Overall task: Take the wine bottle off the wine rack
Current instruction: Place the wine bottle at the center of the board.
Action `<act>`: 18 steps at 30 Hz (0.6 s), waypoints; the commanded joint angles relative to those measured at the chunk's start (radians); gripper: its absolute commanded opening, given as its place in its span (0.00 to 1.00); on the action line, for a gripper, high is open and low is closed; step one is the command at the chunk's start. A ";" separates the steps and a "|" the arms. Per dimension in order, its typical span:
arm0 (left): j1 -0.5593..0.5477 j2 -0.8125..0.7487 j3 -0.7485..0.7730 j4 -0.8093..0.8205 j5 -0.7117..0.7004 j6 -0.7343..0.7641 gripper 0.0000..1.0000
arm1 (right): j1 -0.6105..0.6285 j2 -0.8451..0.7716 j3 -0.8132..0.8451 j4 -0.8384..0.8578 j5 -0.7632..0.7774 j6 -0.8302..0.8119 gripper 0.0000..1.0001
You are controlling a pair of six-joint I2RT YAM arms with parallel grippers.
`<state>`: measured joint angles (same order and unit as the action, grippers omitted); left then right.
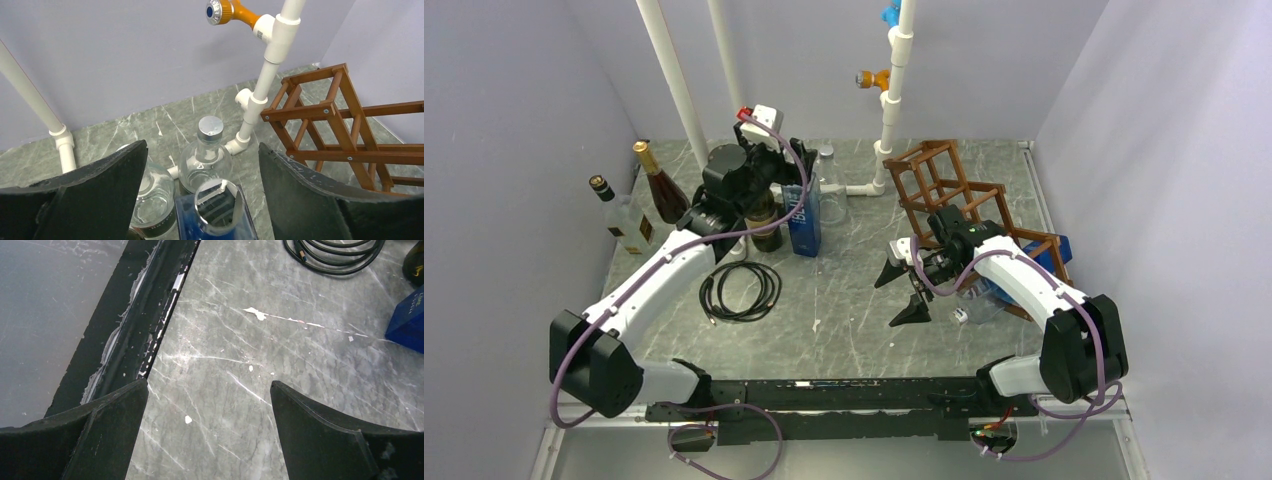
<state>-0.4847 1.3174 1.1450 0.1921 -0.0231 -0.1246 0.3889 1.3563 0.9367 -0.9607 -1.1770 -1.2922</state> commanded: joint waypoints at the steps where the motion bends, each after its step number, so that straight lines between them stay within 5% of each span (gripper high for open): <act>1: 0.005 -0.057 0.048 0.003 0.014 0.002 0.88 | 0.002 -0.007 0.003 -0.014 -0.005 -0.044 0.95; 4: 0.005 -0.081 0.046 -0.019 0.053 0.009 0.99 | 0.002 -0.013 0.005 -0.025 0.002 -0.055 0.95; 18: 0.005 -0.272 0.018 -0.189 0.284 0.041 1.00 | -0.047 -0.112 0.043 -0.161 0.020 -0.152 0.96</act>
<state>-0.4839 1.1145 1.1450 0.0513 0.1455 -0.1097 0.3637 1.3178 0.9371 -1.0779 -1.1427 -1.3918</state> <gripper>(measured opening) 0.995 0.958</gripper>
